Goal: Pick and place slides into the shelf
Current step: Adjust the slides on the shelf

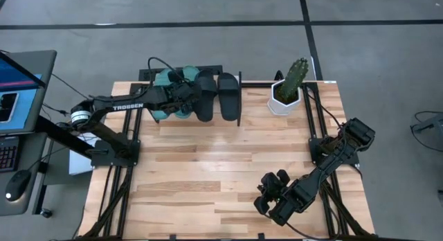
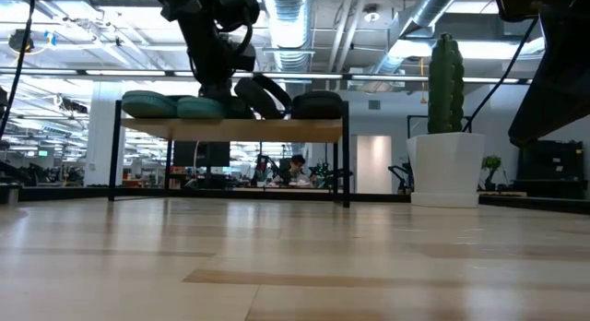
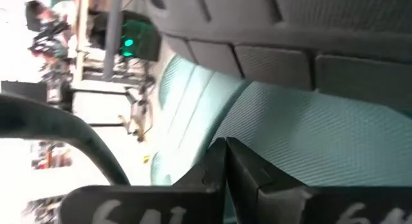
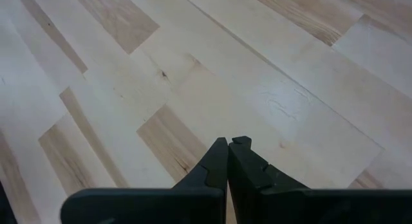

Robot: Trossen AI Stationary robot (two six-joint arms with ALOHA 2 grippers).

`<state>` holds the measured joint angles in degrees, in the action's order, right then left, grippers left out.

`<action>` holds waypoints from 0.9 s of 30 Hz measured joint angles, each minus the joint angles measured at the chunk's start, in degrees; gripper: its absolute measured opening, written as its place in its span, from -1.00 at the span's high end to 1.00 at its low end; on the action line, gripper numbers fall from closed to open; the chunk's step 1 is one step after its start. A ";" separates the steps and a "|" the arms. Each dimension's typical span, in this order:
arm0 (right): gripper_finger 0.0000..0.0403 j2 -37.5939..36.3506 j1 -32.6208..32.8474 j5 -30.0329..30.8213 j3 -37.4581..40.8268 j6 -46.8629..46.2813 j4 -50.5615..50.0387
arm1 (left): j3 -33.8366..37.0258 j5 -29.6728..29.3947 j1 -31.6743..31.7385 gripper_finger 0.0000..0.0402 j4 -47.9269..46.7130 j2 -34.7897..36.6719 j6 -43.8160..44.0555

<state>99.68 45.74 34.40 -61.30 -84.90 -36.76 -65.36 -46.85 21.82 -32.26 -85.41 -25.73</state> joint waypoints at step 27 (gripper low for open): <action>1.00 0.00 0.00 0.03 0.00 1.40 1.31 | 0.04 -17.70 -4.59 1.00 -15.64 0.42 13.88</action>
<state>99.68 45.74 34.44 -61.30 -83.50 -35.45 -65.32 -64.55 17.23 -47.89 -84.99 -11.84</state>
